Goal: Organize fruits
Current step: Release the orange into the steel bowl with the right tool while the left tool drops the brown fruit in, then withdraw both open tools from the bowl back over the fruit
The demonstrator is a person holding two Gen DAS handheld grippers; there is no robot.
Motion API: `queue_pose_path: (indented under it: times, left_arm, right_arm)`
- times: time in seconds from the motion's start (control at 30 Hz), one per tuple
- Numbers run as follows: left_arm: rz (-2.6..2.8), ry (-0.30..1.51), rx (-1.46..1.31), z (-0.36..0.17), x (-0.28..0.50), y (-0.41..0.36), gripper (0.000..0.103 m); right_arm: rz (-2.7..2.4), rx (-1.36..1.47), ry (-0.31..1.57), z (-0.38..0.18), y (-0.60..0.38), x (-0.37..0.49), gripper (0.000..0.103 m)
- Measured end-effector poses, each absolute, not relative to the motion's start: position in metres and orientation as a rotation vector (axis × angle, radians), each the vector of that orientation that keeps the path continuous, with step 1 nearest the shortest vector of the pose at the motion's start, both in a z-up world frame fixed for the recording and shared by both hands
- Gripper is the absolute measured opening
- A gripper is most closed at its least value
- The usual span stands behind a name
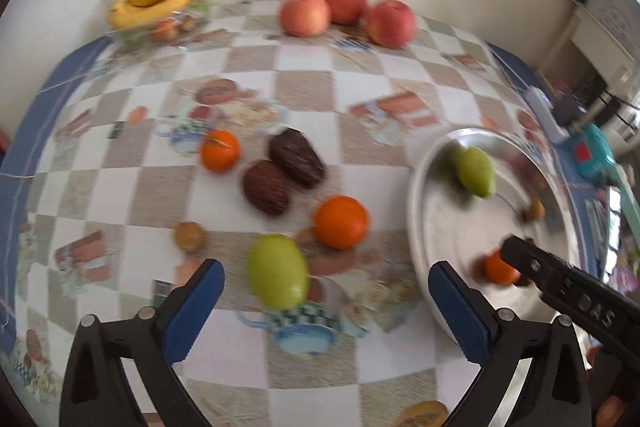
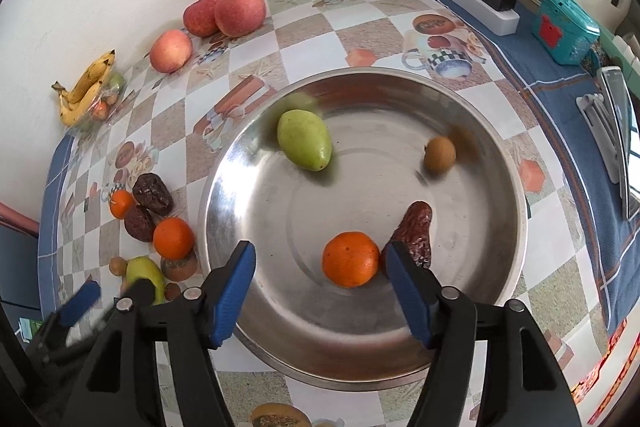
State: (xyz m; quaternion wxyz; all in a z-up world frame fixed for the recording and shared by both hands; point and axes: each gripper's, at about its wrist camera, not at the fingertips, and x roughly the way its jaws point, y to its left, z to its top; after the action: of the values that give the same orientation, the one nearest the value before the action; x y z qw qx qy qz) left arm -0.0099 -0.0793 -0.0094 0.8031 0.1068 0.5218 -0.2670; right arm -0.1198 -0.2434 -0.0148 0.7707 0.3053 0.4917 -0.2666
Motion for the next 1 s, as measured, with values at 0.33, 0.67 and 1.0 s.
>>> queue_pose_path:
  times: [0.33,0.67,1.0]
  left_arm:
    - [-0.397,1.103,0.196,-0.012,0.019,-0.042,0.103]
    - [-0.309,1.085,0.099,-0.011,0.040,-0.010,0.103]
    - [-0.290,1.085,0.040,-0.010,0.053,0.007,0.103]
  right_arm:
    - [-0.557,0.606,1.003,-0.008,-0.235,-0.114,0.097]
    - [-0.461,0.593,0.989,-0.004,-0.222,-0.102,0.097]
    - [-0.347,0.602,0.930,0.005,-0.206,-0.090,0.097]
